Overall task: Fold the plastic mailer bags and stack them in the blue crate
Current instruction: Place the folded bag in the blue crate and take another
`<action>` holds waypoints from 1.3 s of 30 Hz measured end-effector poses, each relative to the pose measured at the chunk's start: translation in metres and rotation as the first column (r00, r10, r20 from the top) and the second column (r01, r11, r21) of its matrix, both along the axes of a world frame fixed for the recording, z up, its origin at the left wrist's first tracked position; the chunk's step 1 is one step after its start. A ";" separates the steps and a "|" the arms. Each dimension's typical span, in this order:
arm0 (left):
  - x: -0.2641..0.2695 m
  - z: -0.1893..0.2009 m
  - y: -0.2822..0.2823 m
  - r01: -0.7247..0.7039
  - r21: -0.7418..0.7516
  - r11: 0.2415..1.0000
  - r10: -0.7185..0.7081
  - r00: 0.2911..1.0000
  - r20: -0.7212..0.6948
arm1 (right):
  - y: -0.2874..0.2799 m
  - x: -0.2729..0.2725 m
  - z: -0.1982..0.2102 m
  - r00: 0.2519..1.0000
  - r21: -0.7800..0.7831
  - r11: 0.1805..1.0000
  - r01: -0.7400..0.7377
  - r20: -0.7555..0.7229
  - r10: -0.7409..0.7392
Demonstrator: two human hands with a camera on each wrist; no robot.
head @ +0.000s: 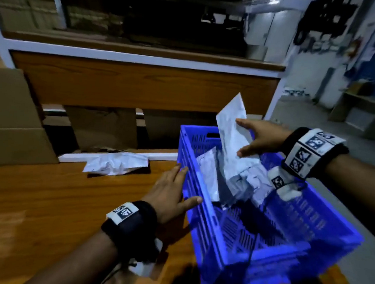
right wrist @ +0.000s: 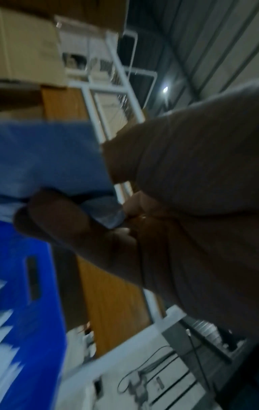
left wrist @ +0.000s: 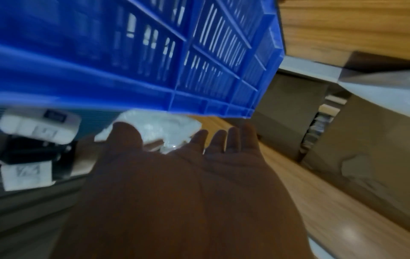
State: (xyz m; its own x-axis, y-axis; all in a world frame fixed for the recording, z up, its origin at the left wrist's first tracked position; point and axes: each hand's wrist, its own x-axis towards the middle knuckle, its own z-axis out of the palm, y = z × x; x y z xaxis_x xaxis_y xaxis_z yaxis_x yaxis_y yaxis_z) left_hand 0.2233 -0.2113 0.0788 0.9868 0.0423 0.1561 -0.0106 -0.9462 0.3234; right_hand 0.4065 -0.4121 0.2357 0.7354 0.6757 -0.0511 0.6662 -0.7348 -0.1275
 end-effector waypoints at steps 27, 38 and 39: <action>0.031 -0.009 -0.027 -0.111 0.069 0.991 0.118 0.987 -0.107 | 0.071 0.066 -0.172 0.951 -0.162 0.987 -0.002 -0.306 -0.048; 0.026 -0.009 -0.009 -0.095 -0.046 0.994 0.087 0.985 -0.151 | 0.072 0.070 -0.178 0.992 -0.368 0.925 -0.092 -0.112 0.054; 0.026 -0.012 -0.002 -0.108 -0.076 0.991 0.096 0.983 -0.154 | 0.071 0.069 -0.171 0.993 -0.363 0.928 -0.086 -0.105 0.051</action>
